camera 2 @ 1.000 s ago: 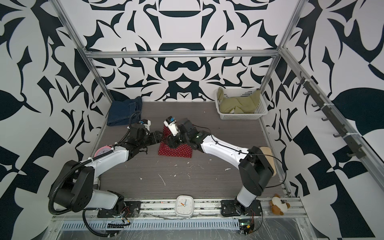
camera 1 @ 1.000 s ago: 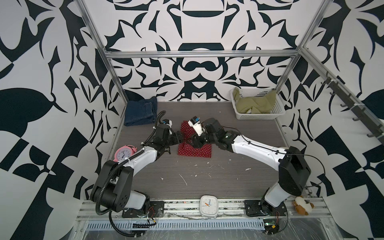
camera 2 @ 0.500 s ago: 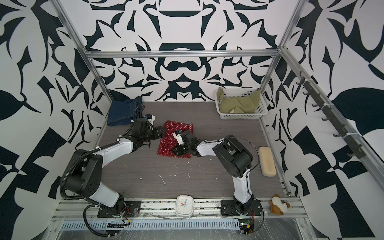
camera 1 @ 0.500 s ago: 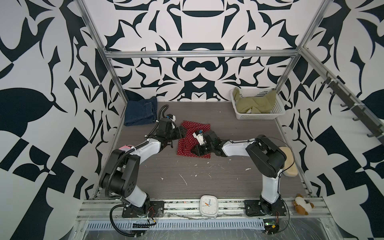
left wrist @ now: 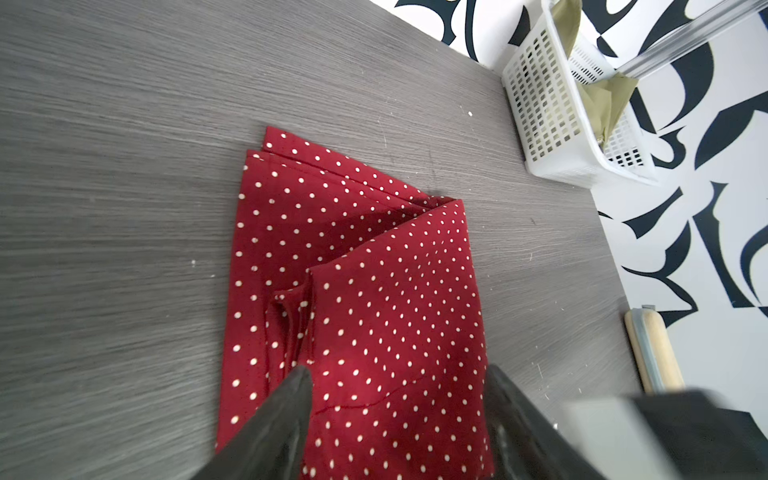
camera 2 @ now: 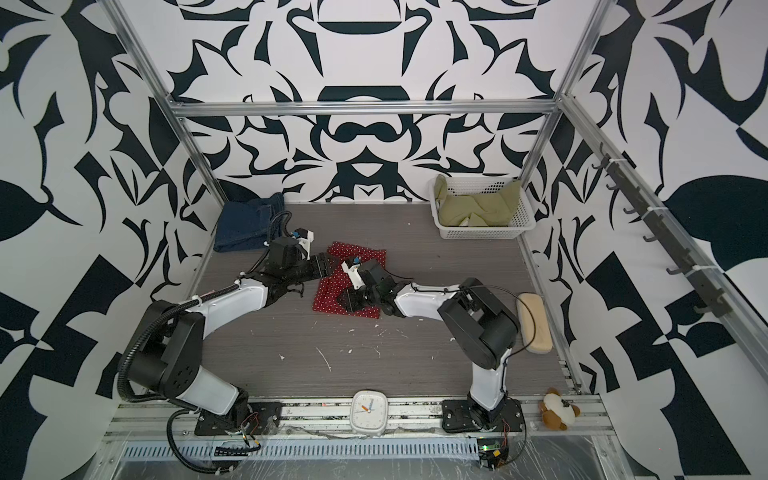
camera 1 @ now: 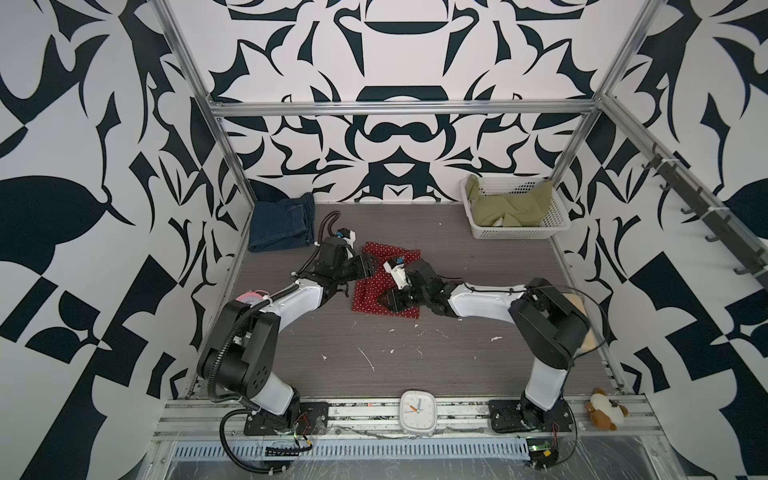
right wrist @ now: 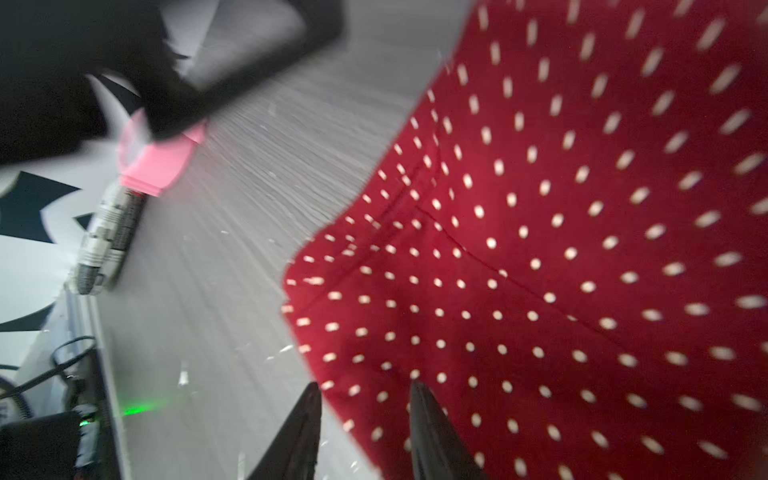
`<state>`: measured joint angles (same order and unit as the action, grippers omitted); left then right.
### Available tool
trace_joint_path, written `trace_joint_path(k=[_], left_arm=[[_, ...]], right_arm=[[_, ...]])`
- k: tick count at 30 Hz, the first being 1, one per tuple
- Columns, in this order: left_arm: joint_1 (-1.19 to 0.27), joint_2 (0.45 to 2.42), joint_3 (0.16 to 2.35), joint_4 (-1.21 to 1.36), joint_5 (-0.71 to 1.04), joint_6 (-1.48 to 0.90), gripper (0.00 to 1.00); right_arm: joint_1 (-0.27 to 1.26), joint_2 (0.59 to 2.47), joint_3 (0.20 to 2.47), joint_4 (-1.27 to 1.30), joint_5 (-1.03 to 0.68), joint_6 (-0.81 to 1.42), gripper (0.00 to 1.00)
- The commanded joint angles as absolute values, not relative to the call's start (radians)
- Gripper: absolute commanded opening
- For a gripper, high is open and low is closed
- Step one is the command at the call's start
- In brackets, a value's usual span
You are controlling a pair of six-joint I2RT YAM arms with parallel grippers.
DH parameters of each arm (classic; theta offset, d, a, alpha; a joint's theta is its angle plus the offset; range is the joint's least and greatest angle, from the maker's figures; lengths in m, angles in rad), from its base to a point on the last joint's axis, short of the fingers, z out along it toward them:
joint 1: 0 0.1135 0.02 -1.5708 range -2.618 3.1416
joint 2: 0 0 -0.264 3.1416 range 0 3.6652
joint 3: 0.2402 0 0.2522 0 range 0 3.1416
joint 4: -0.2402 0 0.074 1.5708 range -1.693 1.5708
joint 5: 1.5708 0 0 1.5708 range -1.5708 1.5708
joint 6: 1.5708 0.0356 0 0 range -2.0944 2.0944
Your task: Fold and stack the skirts
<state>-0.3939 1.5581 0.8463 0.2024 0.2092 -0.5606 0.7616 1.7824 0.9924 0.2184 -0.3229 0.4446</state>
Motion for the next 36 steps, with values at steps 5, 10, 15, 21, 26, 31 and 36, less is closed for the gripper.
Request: trace_joint_path(k=[5,10,15,21,26,31,36], left_arm=[[-0.385,1.680,0.892,0.317,0.293,-0.560,0.51],[-0.385,1.773,0.948,0.339,0.298,-0.524,0.51],[-0.361,1.854,0.992,0.340,0.276,-0.515,0.50],[-0.322,1.954,0.995,0.379,0.291,-0.546,0.47],[-0.295,1.949,0.991,0.366,0.291,-0.578,0.49],[-0.294,1.827,0.995,0.265,0.257,-0.538,0.65],[-0.299,1.627,0.930,0.187,0.203,-0.520,0.67]], right_arm=[[0.630,1.669,0.979,0.193,-0.274,0.489,0.34],[0.515,1.726,1.002,0.217,-0.292,0.548,0.19],[0.473,1.812,1.078,0.213,-0.320,0.546,0.18],[0.471,1.924,1.129,0.215,-0.313,0.559,0.18],[0.462,1.967,1.135,0.212,-0.290,0.580,0.18],[0.465,1.906,1.141,0.186,-0.310,0.583,0.20],[0.469,1.771,1.120,0.116,-0.318,0.567,0.32]])
